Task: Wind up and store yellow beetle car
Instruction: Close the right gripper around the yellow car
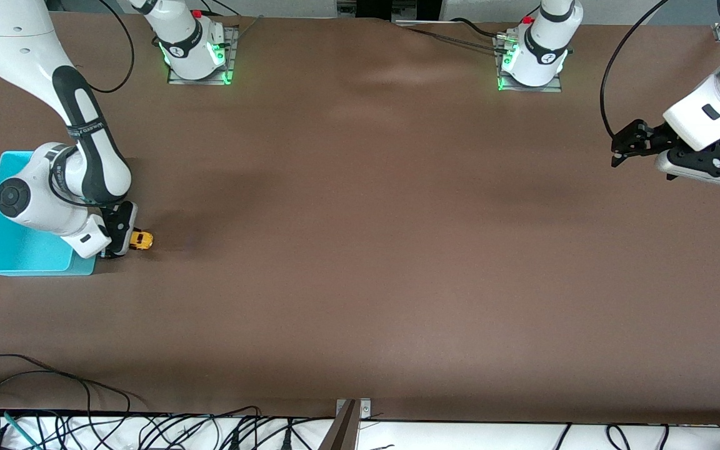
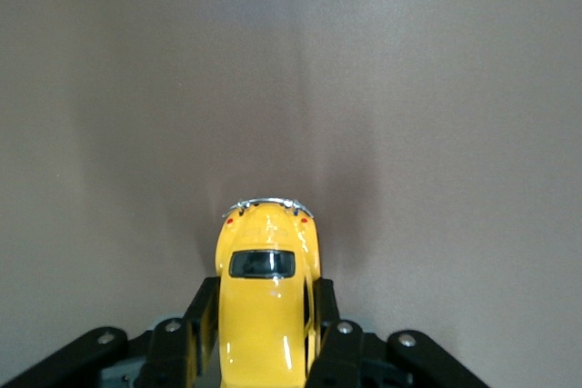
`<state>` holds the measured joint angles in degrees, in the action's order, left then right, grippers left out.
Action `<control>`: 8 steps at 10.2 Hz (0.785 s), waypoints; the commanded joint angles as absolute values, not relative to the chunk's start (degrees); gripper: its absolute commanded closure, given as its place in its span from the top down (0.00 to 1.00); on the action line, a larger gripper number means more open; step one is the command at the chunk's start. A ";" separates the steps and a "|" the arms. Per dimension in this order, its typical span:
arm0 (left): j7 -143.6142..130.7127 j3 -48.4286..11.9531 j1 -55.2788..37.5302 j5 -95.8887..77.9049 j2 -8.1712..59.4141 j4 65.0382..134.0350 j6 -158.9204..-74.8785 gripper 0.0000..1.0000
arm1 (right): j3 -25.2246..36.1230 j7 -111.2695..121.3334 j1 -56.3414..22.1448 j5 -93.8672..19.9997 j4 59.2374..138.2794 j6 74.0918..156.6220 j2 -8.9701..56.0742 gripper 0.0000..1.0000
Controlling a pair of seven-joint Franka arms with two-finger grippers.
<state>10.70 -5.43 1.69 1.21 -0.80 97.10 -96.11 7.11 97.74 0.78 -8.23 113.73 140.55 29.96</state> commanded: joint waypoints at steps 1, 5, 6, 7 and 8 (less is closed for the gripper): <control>10.37 -5.54 1.76 0.00 -0.44 95.89 -95.10 1.00 | 3.71 97.22 0.97 -9.58 114.53 140.36 24.19 0.00; 10.37 -5.54 1.76 0.00 -0.44 95.89 -95.10 1.00 | 2.98 93.08 0.97 -9.40 108.99 127.39 18.48 0.00; 10.37 -5.54 1.76 0.09 -0.44 95.80 -95.10 1.00 | 5.42 93.25 0.97 -8.71 108.90 125.00 16.54 0.00; 10.37 -5.62 1.67 0.09 -0.44 95.80 -95.10 1.00 | 8.06 93.86 0.97 -8.09 108.55 121.76 14.96 0.00; 10.37 -5.62 1.67 0.09 -0.35 95.80 -95.10 1.00 | 10.96 94.48 0.97 -5.56 107.85 119.03 13.72 0.00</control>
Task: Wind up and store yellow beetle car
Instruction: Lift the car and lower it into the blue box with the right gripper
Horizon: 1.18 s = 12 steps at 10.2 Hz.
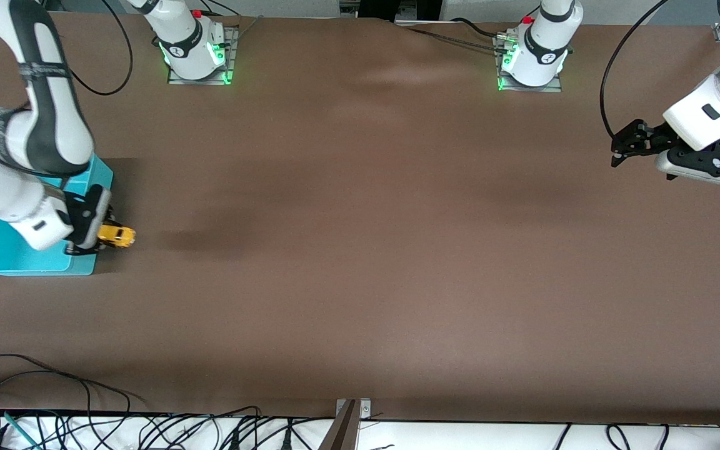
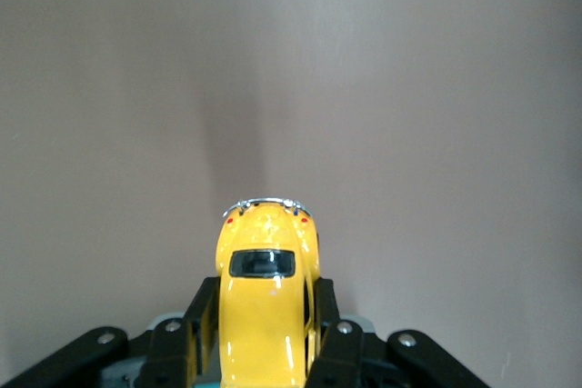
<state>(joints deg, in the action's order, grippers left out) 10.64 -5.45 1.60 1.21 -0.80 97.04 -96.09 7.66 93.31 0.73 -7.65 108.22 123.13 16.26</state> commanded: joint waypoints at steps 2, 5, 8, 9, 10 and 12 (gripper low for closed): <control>10.46 -5.63 1.76 0.09 -0.44 95.80 -95.01 1.00 | 17.02 99.38 0.97 -4.22 107.66 117.86 13.18 0.00; 10.81 -5.54 1.85 0.09 -0.44 95.80 -94.40 1.00 | 22.67 106.33 1.67 -4.31 109.41 122.49 16.16 0.00; 10.81 -5.62 1.76 0.00 -0.44 95.80 -93.96 1.00 | 22.68 109.85 4.12 -5.36 113.37 132.16 20.99 0.00; 10.81 -5.54 1.76 0.00 -0.44 95.80 -93.78 1.00 | 22.68 110.65 4.91 -6.06 113.38 132.71 22.92 0.00; 10.90 -5.54 1.84 0.00 -0.44 95.63 -93.78 1.00 | 22.59 111.70 5.44 -7.80 113.38 132.71 24.42 0.00; 11.07 -5.54 2.02 0.00 -0.35 95.45 -93.69 1.00 | 22.59 116.00 5.89 -12.64 112.94 134.37 27.76 0.00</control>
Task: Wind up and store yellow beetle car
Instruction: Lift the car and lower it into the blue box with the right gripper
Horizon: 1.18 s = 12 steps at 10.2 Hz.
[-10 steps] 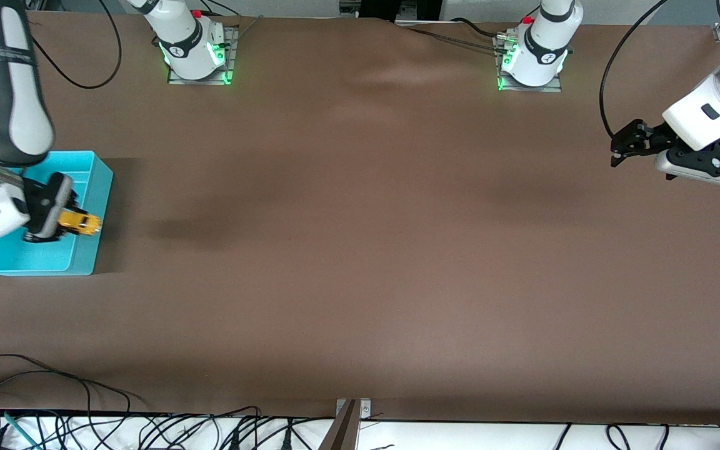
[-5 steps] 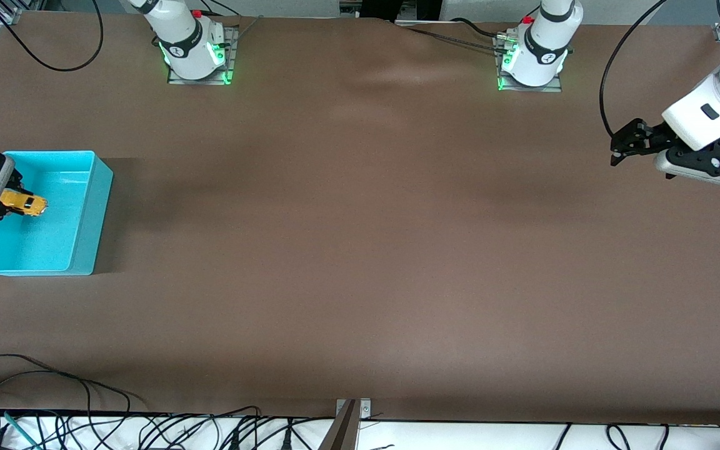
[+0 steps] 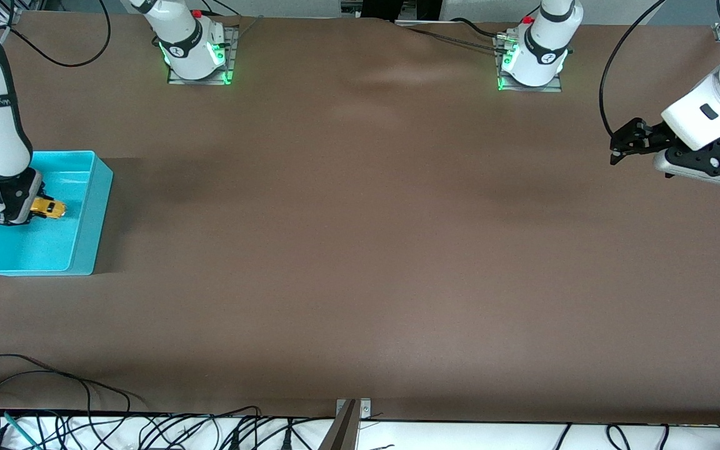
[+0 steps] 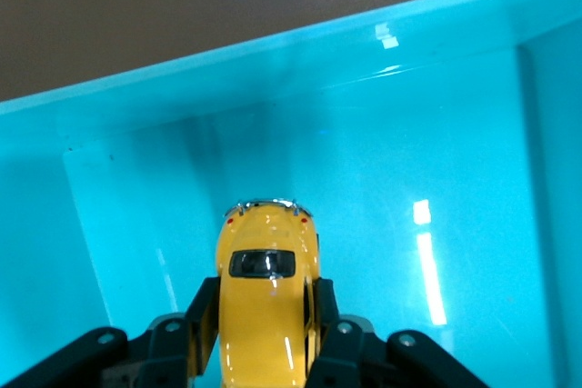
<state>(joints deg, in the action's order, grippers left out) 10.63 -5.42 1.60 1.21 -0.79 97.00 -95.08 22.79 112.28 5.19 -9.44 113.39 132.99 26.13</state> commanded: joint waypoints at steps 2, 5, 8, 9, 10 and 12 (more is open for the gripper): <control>11.07 -5.54 1.85 0.00 -0.35 95.36 -93.60 1.00 | 22.50 116.98 6.68 -13.18 112.59 136.05 29.44 0.00; 10.99 -5.54 1.76 0.00 -0.35 95.27 -93.60 1.00 | 22.41 120.83 7.21 -17.99 111.62 137.11 32.60 0.00; 10.90 -5.54 1.76 0.00 -0.35 95.27 -93.60 1.00 | 22.41 121.29 7.21 -18.63 111.45 137.02 33.39 0.00; 10.90 -5.54 1.67 0.00 -0.35 95.27 -93.60 1.00 | 22.41 121.38 7.21 -18.63 111.45 137.02 33.40 0.00; 10.90 -5.54 1.67 0.00 -0.35 95.27 -93.60 1.00 | 22.41 121.38 7.21 -18.63 111.36 137.02 33.49 0.00; 10.90 -5.54 1.67 0.00 -0.35 95.19 -93.60 1.00 | 22.32 121.29 6.95 -18.63 111.10 137.11 33.49 0.65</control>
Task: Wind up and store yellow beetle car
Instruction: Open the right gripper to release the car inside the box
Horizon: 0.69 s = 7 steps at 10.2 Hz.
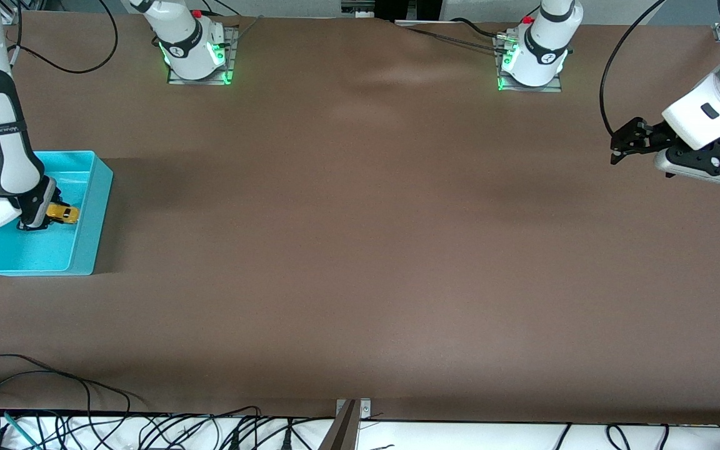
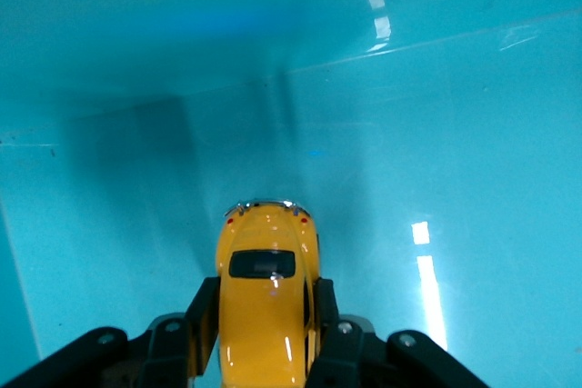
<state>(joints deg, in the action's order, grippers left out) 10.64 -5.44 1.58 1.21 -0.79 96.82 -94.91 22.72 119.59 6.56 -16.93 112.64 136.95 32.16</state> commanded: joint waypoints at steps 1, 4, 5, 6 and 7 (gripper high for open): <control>10.90 -5.54 1.67 0.00 -0.35 95.19 -93.60 1.00 | 22.32 121.38 6.94 -18.63 110.75 137.02 33.49 1.00; 10.81 -5.54 1.58 0.00 -0.26 94.75 -93.60 1.00 | 22.24 120.94 6.51 -18.63 110.13 136.50 32.35 1.00; 10.81 -5.54 1.58 0.00 -0.18 94.66 -93.60 1.00 | 22.24 120.50 5.81 -18.72 109.60 135.62 30.34 1.00; 10.72 -5.54 1.58 0.00 -0.18 94.66 -93.60 1.00 | 22.24 119.11 4.76 -18.63 108.99 133.96 27.97 1.00; 10.81 -5.54 1.58 0.00 -0.18 94.75 -93.60 1.00 | 22.67 117.09 3.70 -18.37 108.72 131.77 25.95 1.00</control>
<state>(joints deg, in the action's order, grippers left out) 10.64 -5.45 1.50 1.21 -0.79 96.33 -94.91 22.27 118.75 5.11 -17.43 108.65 135.38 30.26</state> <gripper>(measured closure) 0.000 0.000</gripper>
